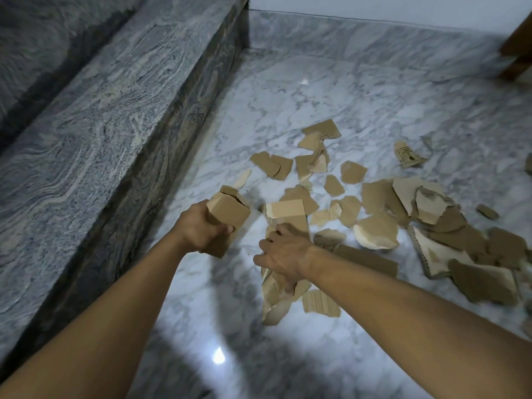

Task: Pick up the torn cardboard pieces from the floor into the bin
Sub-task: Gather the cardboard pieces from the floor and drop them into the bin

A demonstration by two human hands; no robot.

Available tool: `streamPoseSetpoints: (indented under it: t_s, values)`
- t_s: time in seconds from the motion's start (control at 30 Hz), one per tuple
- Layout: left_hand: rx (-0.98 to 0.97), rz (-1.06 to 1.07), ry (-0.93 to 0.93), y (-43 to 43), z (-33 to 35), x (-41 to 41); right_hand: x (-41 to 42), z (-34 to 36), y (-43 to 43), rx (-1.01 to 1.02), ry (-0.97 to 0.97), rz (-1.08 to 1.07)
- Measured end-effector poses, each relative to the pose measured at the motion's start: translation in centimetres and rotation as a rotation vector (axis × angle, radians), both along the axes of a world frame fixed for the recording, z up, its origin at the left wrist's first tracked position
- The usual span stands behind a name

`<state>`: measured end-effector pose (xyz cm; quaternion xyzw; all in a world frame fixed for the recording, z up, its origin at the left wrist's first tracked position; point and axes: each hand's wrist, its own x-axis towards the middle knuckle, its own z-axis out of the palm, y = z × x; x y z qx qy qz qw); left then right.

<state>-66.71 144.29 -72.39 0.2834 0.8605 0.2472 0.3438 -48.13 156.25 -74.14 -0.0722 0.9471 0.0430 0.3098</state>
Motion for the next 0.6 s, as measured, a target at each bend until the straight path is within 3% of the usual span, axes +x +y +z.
streamPoseSetpoints:
  t_s: [0.2,0.4,0.5,0.6]
  values:
    - [0.023,0.039,-0.064,-0.3,0.3,0.8,0.1,0.3,0.5,-0.163,0.037,-0.154]
    - [-0.011,0.086,-0.164,0.7,2.2,1.2,4.2,2.9,4.0,-0.655,0.143,-0.857]
    - [-0.108,-0.047,-0.236,2.9,3.5,2.9,7.8,5.0,8.3,-0.552,0.179,-1.047]
    - [-0.264,-0.284,-0.233,6.0,3.8,6.0,11.2,4.2,11.4,-0.342,-0.028,-1.077]
